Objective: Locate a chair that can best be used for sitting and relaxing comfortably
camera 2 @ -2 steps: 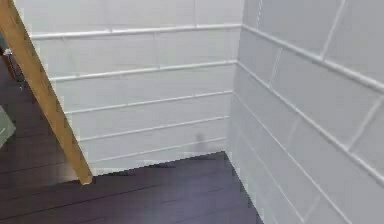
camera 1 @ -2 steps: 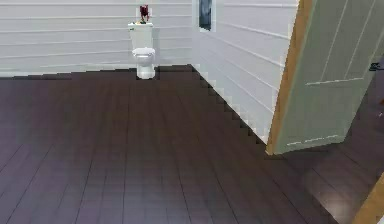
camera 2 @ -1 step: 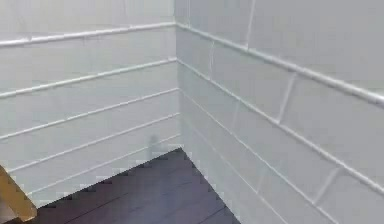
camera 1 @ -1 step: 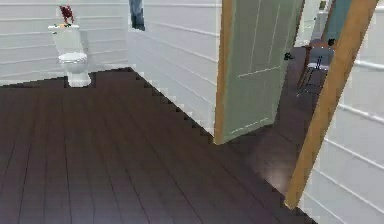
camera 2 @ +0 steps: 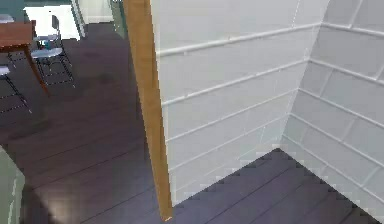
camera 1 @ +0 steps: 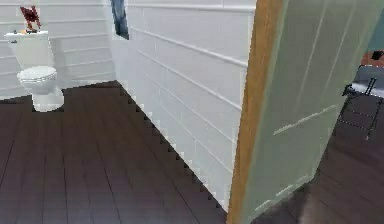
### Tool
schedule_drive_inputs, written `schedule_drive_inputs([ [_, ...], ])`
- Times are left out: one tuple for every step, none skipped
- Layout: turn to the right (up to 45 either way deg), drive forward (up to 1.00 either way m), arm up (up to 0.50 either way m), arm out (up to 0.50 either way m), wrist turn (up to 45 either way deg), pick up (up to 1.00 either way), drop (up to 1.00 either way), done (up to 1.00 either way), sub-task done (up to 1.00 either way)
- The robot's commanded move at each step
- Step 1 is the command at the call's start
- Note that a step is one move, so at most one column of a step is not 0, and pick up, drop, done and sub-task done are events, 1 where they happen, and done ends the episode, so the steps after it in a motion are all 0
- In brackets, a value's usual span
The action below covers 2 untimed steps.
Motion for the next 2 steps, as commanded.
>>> schedule_drive_inputs([
  [24.0,0.0,0.0,0.0,0.0,0.0,0.0,0.0,0.0],
  [0.0,0.05,0.0,0.0,0.0,0.0,0.0,0.0,0.0],
])
